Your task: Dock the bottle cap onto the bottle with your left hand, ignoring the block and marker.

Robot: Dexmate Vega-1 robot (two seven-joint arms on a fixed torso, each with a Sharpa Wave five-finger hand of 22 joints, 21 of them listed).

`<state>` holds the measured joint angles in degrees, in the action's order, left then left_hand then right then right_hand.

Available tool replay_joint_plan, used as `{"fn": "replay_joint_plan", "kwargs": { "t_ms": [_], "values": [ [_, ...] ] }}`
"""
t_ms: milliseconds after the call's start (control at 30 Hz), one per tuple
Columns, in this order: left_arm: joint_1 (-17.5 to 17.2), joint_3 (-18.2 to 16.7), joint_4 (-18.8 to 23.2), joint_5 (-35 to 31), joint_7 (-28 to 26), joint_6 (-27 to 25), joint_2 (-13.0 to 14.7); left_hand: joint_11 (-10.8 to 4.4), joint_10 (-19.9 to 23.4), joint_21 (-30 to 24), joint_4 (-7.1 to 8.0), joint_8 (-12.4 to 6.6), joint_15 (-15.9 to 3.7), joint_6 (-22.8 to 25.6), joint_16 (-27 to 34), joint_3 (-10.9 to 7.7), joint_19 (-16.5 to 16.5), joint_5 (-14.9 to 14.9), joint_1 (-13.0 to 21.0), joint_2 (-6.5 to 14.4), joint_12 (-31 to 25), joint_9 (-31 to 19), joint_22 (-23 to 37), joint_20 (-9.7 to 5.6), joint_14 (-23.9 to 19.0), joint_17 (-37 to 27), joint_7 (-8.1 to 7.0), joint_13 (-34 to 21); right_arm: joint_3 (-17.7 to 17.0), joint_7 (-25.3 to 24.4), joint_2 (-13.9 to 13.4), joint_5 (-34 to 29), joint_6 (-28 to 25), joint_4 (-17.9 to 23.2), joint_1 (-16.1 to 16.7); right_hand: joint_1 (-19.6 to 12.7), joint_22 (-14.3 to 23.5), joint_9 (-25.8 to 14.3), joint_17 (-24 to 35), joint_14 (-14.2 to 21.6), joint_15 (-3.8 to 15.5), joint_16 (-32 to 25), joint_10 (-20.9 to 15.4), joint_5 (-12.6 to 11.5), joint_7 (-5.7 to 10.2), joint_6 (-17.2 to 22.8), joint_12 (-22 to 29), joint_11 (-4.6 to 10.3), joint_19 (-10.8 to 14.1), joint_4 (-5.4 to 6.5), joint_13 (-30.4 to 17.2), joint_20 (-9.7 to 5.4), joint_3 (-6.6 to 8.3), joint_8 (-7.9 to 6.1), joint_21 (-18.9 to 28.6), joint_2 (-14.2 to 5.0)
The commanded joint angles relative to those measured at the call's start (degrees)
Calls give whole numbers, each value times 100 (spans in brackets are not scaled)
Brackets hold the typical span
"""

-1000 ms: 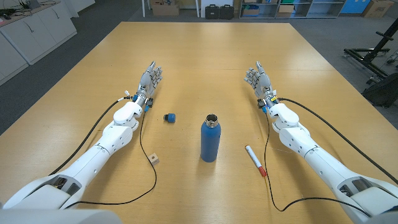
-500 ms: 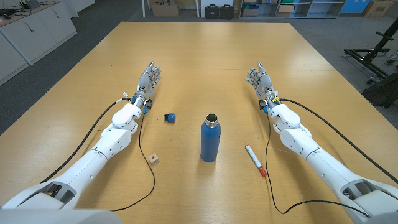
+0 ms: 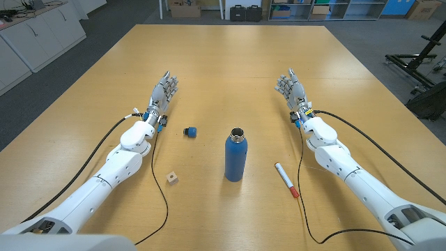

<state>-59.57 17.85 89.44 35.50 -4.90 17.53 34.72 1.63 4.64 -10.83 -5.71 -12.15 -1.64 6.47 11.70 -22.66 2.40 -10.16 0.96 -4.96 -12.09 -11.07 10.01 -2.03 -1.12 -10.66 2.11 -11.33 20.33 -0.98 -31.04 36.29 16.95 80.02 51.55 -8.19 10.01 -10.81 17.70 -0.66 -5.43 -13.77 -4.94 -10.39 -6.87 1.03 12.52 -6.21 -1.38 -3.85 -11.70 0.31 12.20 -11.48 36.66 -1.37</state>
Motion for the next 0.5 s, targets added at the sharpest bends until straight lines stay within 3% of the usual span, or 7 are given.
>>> {"fn": "replay_joint_plan", "kwargs": {
  "t_ms": [33,200,500],
  "values": [
    [-606,-202,788,-123,-326,9,275,-2,52,-53,4,-50,4,66,22,-37,36,-26,32,15,-37,-15,14,-242,-79,-11,12,-14,-82,77,-140,126,-100,218,127,-37,23,-22,13,46,-23,-32,-19,-38,-177,40,27,-22,38,-25,-10,-12,45,-51,9,-19],
    [-1014,-309,1252,-156,-433,132,360,9,94,-54,0,-51,-6,80,34,-41,43,-24,38,29,-48,-14,14,-236,-123,-10,9,-12,-174,91,-341,174,-199,540,250,-44,23,-21,11,37,-34,-26,-11,-37,-178,46,23,-32,33,-29,-6,-5,46,-50,-2,-26],
    [-1488,-454,1616,-365,-665,283,403,-5,290,-71,-13,-96,-40,245,68,-49,109,-19,49,67,-106,-13,14,-219,-278,-7,8,-7,-240,146,-413,243,-186,627,335,-60,24,-22,8,40,-36,-24,-24,-35,-181,54,26,-31,33,-38,3,6,52,-50,-20,-43]
  ]
}}
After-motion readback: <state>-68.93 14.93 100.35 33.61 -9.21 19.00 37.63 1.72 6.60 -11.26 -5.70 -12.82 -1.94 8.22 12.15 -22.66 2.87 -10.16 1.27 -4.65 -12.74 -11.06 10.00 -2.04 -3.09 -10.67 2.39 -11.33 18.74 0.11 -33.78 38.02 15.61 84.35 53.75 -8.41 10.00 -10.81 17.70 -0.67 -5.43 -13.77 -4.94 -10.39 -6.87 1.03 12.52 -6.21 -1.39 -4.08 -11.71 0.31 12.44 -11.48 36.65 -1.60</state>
